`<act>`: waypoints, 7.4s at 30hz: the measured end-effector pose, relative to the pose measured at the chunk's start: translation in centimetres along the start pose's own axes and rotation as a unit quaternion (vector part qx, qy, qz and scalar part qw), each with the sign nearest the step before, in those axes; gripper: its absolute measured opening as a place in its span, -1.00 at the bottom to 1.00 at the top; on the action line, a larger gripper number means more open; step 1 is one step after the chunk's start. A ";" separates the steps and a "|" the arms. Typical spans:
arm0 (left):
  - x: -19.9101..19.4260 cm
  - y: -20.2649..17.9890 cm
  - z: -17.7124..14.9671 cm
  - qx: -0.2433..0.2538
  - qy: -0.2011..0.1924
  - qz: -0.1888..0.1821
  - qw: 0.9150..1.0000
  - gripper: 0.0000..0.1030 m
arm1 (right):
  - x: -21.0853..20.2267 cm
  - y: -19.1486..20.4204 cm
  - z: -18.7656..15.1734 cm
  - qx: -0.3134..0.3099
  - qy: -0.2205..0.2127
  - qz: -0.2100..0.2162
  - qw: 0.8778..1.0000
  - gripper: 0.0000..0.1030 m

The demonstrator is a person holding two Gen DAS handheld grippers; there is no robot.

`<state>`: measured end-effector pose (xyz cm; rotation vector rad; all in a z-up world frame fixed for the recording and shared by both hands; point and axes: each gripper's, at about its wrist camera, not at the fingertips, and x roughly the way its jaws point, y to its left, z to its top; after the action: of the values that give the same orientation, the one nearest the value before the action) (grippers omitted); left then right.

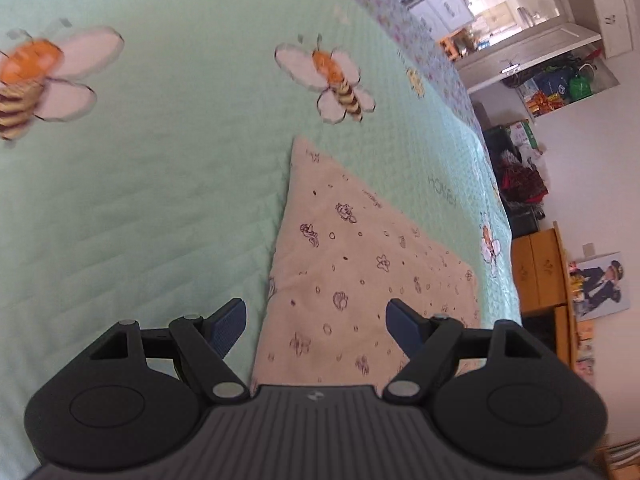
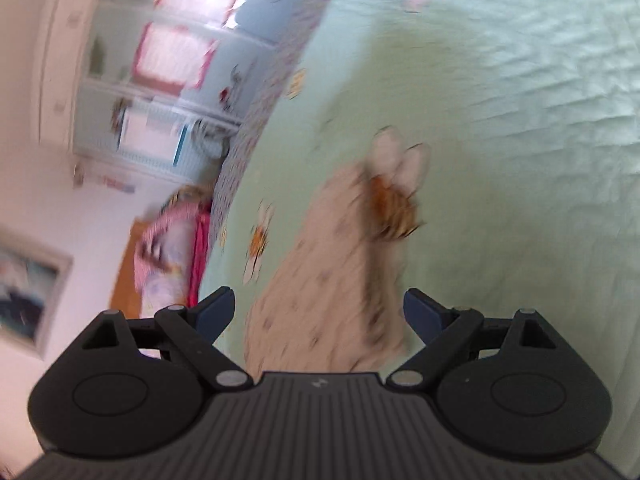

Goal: Fold clothes

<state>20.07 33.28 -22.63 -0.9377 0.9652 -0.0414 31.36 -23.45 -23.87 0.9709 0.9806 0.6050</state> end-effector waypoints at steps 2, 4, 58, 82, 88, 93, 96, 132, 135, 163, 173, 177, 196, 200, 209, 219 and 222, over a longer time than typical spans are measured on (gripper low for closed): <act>1.2 0.7 1.0 -0.006 0.016 0.003 1.000 0.55 | 0.9 -1.2 1.2 0.017 0.011 0.002 1.000 0.78; 1.8 1.2 1.7 -0.012 0.021 -0.009 1.000 0.56 | 2.2 -1.5 1.8 0.015 0.033 -0.004 0.999 0.78; 7.3 -13.2 1.9 0.091 0.052 -0.022 0.994 -0.86 | 2.7 5.1 1.7 -0.081 0.005 -0.035 0.996 -0.66; 36.2 -47.5 -15.6 0.279 0.199 -0.048 0.938 -0.85 | -35.4 -10.4 11.2 0.021 -0.255 -0.130 0.958 -0.65; 39.5 -47.1 -15.7 0.319 0.172 0.021 0.932 -0.74 | -35.0 -19.2 11.8 0.073 -0.250 -0.213 0.942 -0.36; 34.6 -46.3 -16.2 0.362 0.106 0.018 0.926 -0.59 | -37.5 -19.1 8.0 0.051 -0.316 -0.233 0.918 -0.04; 30.9 -45.5 -17.9 0.371 0.083 -0.025 0.925 -0.43 | -38.4 -15.1 5.8 -0.024 -0.341 -0.289 0.894 0.02; 22.4 -26.7 -18.0 0.200 0.061 0.011 0.978 -0.28 | 0.2 -2.0 -2.3 -0.606 -0.097 -0.486 0.622 -0.32; 22.1 -26.6 -18.1 0.200 0.065 0.004 0.978 -0.28 | 0.2 -1.9 -2.0 -0.610 -0.085 -0.492 0.615 -0.74; 33.6 -40.4 -19.9 0.287 0.125 -0.086 0.946 -0.22 | -26.6 -9.8 7.2 -0.264 -0.280 -0.373 0.844 0.08; 41.6 -44.6 -16.3 0.268 0.127 -0.056 0.953 -0.13 | -25.8 -15.1 20.0 -0.160 -0.247 -0.320 0.901 0.15; 41.0 -45.3 -15.5 0.274 0.119 -0.059 0.952 -0.16 | -29.7 -16.4 20.0 -0.091 -0.320 -0.273 0.903 0.15; 18.7 -49.6 -30.6 0.542 -0.003 0.098 0.835 0.34 | -28.2 6.2 1.8 -0.135 -0.220 -0.474 0.842 0.63; 16.9 -50.1 -31.5 0.536 -0.007 0.116 0.836 0.34 | -28.5 7.0 0.9 -0.131 -0.223 -0.487 0.834 0.63; 15.3 -49.6 -31.6 0.525 -0.002 0.131 0.841 0.35 | -28.1 8.9 -0.5 -0.155 -0.216 -0.493 0.828 0.63; 14.4 -49.1 -31.9 0.520 0.004 0.121 0.846 0.34 | -28.1 10.2 -1.2 -0.163 -0.219 -0.491 0.827 0.63; 14.2 -48.9 -32.1 0.518 0.005 0.122 0.846 0.34 | -28.2 10.5 -1.7 -0.165 -0.222 -0.490 0.827 0.63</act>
<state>23.19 -24.34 -5.42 0.1927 0.8841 -0.3211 16.96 -40.33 -3.42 0.1794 0.7768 -0.3188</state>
